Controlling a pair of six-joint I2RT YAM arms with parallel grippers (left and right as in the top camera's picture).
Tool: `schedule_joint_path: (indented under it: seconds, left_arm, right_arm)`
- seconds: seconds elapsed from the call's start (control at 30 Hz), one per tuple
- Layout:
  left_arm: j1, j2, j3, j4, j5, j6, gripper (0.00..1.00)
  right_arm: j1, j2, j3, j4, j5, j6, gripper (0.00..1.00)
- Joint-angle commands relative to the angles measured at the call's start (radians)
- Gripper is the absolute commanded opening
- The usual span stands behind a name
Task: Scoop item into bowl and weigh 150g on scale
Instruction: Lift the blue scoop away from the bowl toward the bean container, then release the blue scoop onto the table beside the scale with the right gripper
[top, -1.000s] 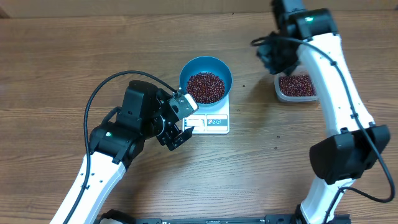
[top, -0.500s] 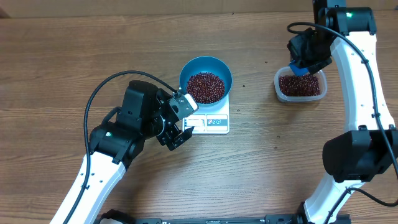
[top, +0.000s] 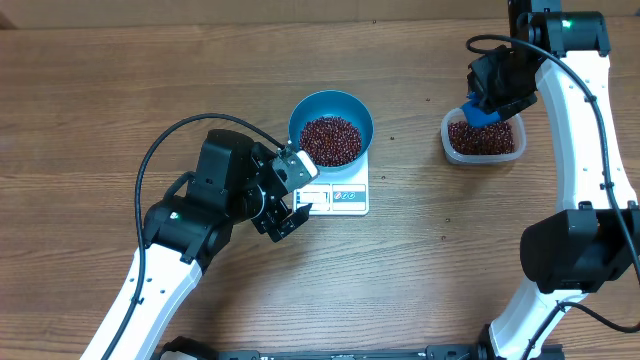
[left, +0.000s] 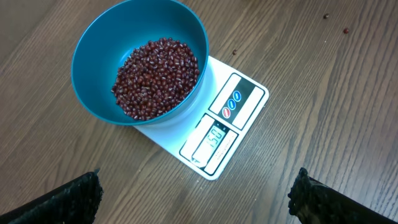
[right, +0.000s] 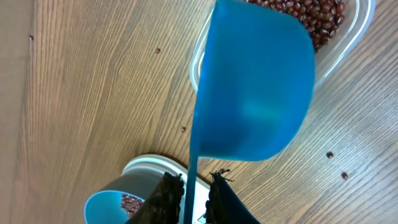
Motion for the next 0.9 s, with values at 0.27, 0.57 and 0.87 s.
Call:
schedule_joint_path:
  seconds: [0.27, 0.57, 0.87]
  left_arm:
    - [0.005, 0.003, 0.027, 0.0, 0.008, -0.017, 0.99]
    - [0.005, 0.003, 0.027, 0.0, 0.008, -0.017, 1.0]
    - [0.005, 0.003, 0.027, 0.0, 0.008, -0.017, 0.99]
  right_arm:
    - [-0.004, -0.046, 0.029, -0.001, 0.015, -0.005, 0.19]
    - [-0.004, -0.046, 0.029, -0.013, 0.066, -0.034, 0.18]
    - [-0.03, -0.046, 0.029, -0.014, 0.072, -0.034, 0.04]
